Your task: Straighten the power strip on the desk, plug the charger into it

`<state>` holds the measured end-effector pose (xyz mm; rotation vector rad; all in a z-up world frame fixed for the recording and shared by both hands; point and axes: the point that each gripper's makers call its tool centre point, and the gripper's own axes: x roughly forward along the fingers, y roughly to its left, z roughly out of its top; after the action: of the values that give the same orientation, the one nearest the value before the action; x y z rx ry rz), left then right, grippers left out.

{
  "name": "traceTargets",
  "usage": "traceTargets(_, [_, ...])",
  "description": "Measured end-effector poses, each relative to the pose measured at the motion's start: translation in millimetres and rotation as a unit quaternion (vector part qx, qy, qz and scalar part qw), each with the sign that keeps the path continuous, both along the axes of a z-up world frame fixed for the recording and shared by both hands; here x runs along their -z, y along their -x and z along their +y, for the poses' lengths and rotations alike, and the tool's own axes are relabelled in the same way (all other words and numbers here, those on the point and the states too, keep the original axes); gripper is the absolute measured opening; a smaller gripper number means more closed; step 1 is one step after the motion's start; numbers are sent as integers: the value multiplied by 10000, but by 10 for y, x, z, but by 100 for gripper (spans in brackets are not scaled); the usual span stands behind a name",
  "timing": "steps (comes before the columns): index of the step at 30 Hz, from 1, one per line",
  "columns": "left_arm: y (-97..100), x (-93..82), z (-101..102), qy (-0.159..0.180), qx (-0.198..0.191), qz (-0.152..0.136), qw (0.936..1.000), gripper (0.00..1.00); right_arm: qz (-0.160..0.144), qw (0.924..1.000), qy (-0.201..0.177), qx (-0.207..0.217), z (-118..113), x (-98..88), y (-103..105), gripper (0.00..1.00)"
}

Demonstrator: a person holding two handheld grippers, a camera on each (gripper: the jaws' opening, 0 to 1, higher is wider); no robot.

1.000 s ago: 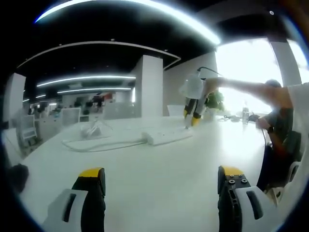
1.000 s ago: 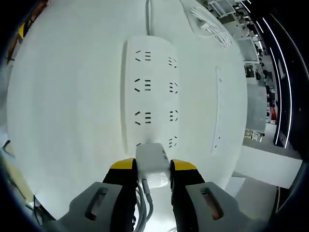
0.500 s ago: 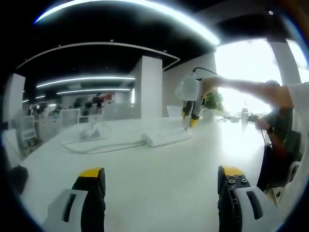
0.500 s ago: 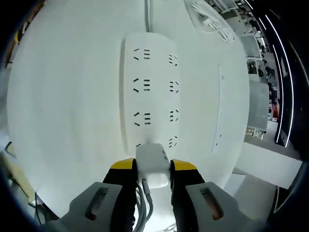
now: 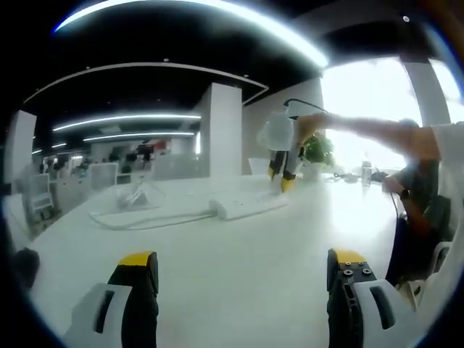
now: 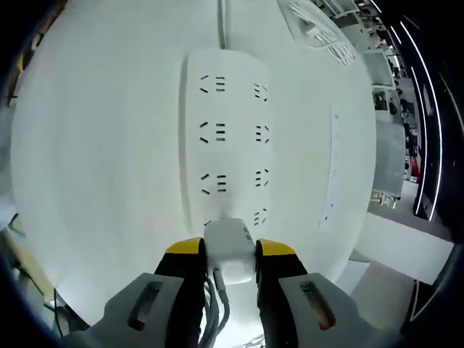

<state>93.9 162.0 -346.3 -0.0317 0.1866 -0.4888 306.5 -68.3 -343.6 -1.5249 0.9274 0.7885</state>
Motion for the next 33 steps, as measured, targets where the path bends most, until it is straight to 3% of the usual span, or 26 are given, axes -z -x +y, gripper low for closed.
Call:
traceTargets(1, [3,3,0,2,3,-1,10000,99,153,9991,234,-334,7,8,25,24])
traceTargets(8, [3,32,50,-4,-61,39,10000,99,266,9994,-72,-198,-46,10,20,24])
traceTargets(15, [9,32,-12,-7,-5,28,10000,99,214,9997,30,-89,-66,9,50,24])
traceTargets(22, [42,28,27,-37,-41,33,10000,99,273,9993,-246,-94,-74,-5,61,26])
traceTargets(25, [44,18,55,-23,-83,17,10000,99,567,9973,-464,-93,-49,24,153,32])
traceTargets(33, [72,-4,41,-9,-50,-17,10000,99,438,9974,-523,-241,-63,-57,145,42])
